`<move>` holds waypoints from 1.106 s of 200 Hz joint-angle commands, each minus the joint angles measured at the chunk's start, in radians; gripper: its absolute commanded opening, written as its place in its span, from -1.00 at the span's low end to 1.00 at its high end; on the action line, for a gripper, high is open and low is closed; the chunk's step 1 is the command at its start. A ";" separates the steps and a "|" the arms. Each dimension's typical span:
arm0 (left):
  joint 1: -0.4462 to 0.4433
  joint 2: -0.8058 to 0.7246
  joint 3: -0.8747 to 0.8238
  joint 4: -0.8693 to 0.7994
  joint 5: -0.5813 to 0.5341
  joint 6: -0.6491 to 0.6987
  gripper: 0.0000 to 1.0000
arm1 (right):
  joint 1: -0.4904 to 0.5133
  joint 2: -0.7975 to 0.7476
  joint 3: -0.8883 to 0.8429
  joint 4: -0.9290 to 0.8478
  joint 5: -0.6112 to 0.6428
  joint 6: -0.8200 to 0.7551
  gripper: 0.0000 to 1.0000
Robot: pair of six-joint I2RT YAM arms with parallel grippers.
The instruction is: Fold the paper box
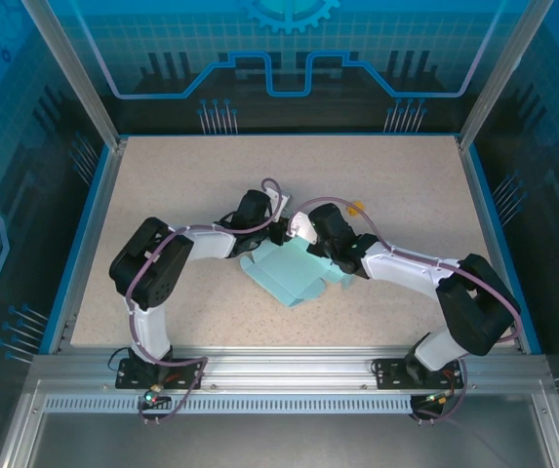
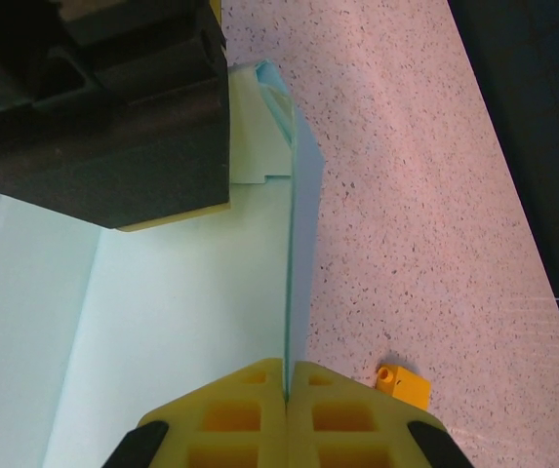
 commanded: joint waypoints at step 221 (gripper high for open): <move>0.062 -0.075 -0.034 0.099 -0.110 -0.137 -0.10 | 0.017 -0.014 0.001 -0.046 -0.006 -0.007 -1.00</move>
